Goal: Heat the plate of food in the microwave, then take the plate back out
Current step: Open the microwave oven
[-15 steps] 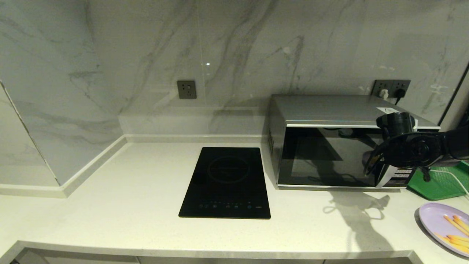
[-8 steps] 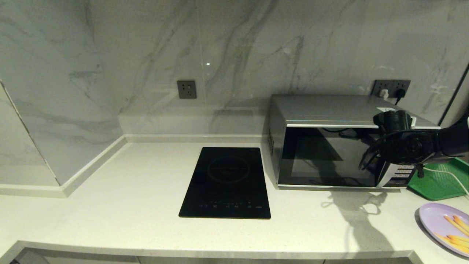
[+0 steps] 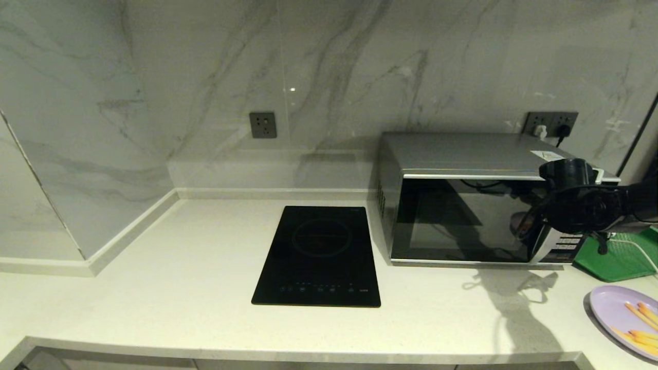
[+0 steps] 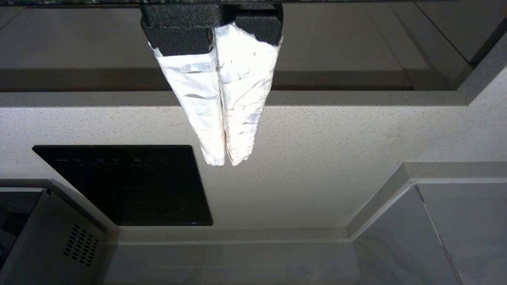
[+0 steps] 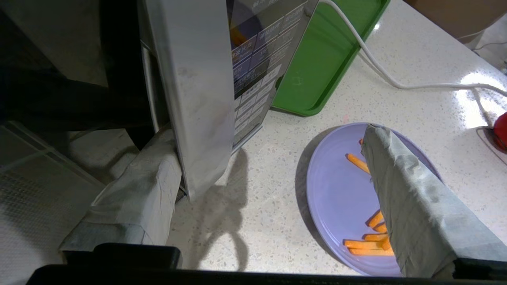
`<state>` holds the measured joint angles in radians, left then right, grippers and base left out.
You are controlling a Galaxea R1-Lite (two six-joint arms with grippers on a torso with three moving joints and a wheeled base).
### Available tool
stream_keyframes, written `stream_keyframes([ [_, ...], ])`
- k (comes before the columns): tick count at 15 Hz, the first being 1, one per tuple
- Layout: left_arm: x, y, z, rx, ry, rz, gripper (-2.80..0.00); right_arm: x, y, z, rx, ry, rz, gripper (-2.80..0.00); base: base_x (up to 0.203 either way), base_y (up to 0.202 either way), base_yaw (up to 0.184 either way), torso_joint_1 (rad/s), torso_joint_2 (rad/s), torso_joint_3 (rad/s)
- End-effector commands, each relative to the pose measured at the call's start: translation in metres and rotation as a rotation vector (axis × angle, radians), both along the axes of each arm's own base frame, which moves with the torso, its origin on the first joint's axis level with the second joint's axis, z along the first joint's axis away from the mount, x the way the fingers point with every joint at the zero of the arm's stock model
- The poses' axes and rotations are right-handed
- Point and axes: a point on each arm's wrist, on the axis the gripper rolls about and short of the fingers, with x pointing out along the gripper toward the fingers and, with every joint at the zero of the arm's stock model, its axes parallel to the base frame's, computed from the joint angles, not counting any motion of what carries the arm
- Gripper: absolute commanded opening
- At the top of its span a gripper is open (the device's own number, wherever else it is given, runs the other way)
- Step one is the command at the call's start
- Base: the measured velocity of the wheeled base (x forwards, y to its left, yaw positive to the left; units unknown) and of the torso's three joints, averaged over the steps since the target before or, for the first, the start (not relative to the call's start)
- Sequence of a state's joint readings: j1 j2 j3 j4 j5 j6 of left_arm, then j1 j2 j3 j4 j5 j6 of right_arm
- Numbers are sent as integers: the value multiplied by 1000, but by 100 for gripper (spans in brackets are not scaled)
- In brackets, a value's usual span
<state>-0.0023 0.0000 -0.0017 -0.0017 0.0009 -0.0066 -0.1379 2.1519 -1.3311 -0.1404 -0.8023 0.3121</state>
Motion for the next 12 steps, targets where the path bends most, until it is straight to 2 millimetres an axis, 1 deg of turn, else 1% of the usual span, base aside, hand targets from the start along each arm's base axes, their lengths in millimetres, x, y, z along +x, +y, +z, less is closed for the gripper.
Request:
stream_keyframes([
  [1, 0, 0, 0, 0, 0, 1, -280, -7, -1, -2, 2, 12, -18, 0, 0, 0, 0, 0, 0, 0],
  [6, 0, 0, 0, 0, 0, 1, -280, -16, 1, -11, -1, -5, -18, 0, 0, 0, 0, 0, 0, 0],
  [9, 0, 0, 0, 0, 0, 1, -280, -21, 3, 4, -6, -41, -11, 0, 0, 0, 0, 0, 0, 0],
  [12, 0, 0, 0, -1, 0, 0, -280, -31, 15, 22, -10, -75, 17, 0, 0, 0, 0, 0, 0, 0],
])
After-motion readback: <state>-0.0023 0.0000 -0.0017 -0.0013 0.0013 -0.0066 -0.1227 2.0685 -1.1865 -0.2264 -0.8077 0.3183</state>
